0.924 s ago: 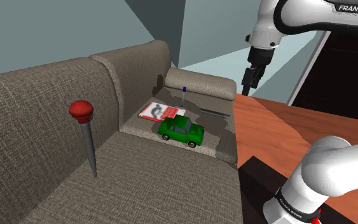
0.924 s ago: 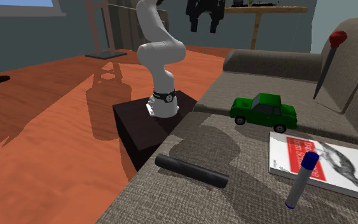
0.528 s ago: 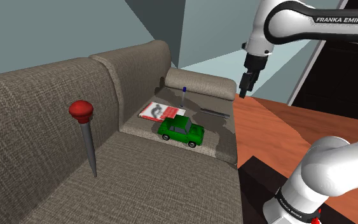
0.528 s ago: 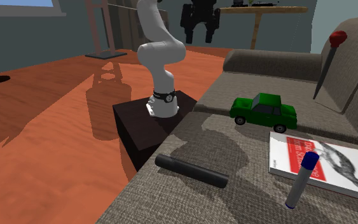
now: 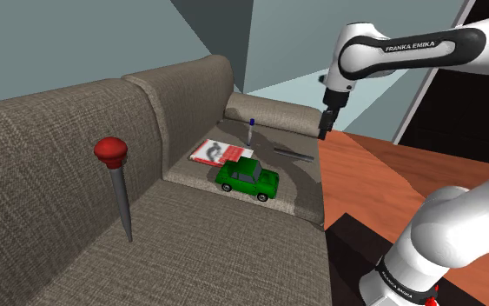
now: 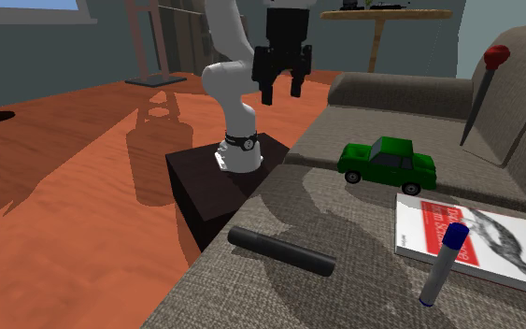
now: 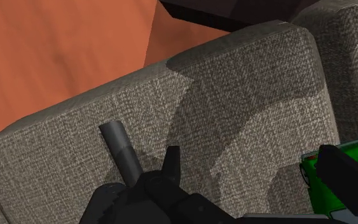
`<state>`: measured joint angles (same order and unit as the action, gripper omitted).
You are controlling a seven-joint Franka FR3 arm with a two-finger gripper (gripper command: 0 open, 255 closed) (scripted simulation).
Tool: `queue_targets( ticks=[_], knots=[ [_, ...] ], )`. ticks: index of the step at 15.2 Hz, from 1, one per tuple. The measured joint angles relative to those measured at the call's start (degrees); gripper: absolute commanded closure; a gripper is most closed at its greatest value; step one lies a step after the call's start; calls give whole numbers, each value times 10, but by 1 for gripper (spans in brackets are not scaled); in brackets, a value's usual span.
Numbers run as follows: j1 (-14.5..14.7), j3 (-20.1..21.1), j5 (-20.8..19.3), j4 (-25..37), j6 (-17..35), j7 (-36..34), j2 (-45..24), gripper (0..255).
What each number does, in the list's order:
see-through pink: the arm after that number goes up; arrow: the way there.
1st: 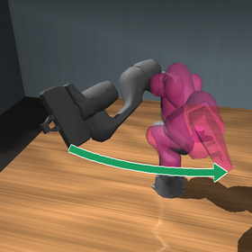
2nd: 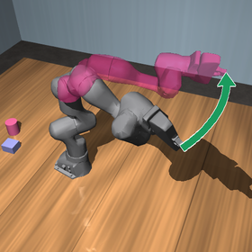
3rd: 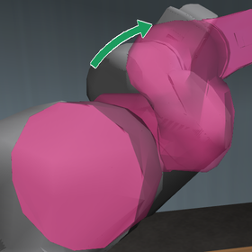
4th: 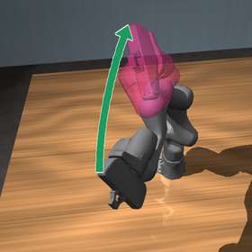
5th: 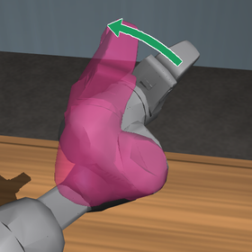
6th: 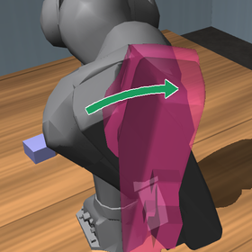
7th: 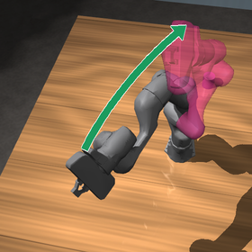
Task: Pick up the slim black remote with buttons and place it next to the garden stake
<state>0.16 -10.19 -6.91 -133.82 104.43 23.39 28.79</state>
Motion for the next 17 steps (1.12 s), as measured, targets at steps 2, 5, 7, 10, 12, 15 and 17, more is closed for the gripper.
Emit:
queue_targets(
  ticks=[2,5,7,10,12,15,17],
  knots=[
    [0,-20,1,2,28,32,-30,0],
    [1,-50,9,19,69,82,-88,0],
    [3,-69,21,42,89,119,-133,0],
    [3,-93,45,76,118,177,-203,0],
    [2,-103,66,98,136,213,-247,0],
    [-4,-113,103,141,155,270,-320,0],
    [-13,-116,127,170,160,308,-363,0]
  ],
)
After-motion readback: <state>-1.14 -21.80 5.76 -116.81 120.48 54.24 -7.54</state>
